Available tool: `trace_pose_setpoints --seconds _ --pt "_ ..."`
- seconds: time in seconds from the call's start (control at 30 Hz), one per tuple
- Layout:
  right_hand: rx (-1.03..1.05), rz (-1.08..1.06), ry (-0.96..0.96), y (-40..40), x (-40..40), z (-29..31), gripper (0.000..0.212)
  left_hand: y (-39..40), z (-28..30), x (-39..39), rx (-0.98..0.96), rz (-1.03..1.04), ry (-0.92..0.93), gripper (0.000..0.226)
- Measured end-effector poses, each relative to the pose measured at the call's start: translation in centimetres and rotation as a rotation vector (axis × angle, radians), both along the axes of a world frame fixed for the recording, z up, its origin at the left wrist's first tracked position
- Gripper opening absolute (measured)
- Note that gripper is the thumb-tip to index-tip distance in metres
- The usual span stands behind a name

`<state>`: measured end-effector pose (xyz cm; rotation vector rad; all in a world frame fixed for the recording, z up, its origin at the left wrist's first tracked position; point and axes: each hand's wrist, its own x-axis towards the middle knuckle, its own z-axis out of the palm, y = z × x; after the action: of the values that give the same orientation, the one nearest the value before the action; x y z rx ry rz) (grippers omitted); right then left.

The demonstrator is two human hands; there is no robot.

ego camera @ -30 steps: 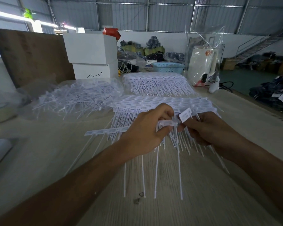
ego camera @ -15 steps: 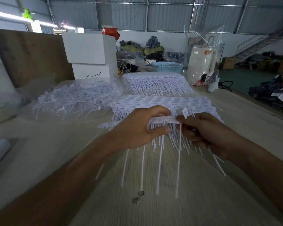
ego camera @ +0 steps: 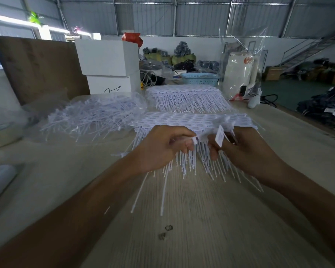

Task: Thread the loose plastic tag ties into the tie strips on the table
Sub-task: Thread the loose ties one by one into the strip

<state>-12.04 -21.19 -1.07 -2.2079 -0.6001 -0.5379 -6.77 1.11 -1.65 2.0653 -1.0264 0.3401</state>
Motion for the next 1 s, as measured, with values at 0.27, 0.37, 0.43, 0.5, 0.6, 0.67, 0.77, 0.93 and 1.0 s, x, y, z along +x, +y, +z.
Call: trace_pose_setpoints --seconds 0.27,0.37,0.43,0.5,0.6,0.67,0.77,0.93,1.0 --pt "-0.062 -0.042 0.183 -0.6 0.4 0.0 0.052 -0.1 -0.5 -0.2 0.048 0.022 -0.104 0.025" --pt "-0.161 -0.081 0.176 -1.2 0.9 -0.1 0.049 0.0 -0.4 -0.4 0.178 -0.001 -0.25 0.027" --pt "-0.181 -0.095 0.158 -1.3 0.9 -0.3 0.049 0.0 -0.3 -0.5 0.261 0.014 -0.318 0.032" --pt "-0.173 -0.085 0.162 -1.3 0.9 -0.5 0.048 0.0 -0.2 -0.6 0.314 0.03 -0.351 0.033" --pt "-0.178 -0.072 0.196 -1.3 1.0 -0.7 0.046 0.0 0.1 -0.8 0.407 0.048 -0.449 0.028" --pt "-0.267 -0.119 0.157 -1.4 1.1 -0.8 0.045 0.1 0.1 -0.7 0.504 0.082 -0.562 0.036" --pt "-0.279 -0.188 0.117 -1.3 1.0 -0.4 0.041 0.1 -0.1 -0.7 0.54 0.096 -0.634 0.048" --pt "0.208 -0.059 0.368 0.0 -0.2 0.2 0.043 -1.2 -0.7 -1.2 0.065 0.078 -0.214 0.048" --pt "0.272 0.019 0.461 0.7 -0.5 0.0 0.042 -2.0 -0.8 -1.6 -0.018 0.063 -0.128 0.043"
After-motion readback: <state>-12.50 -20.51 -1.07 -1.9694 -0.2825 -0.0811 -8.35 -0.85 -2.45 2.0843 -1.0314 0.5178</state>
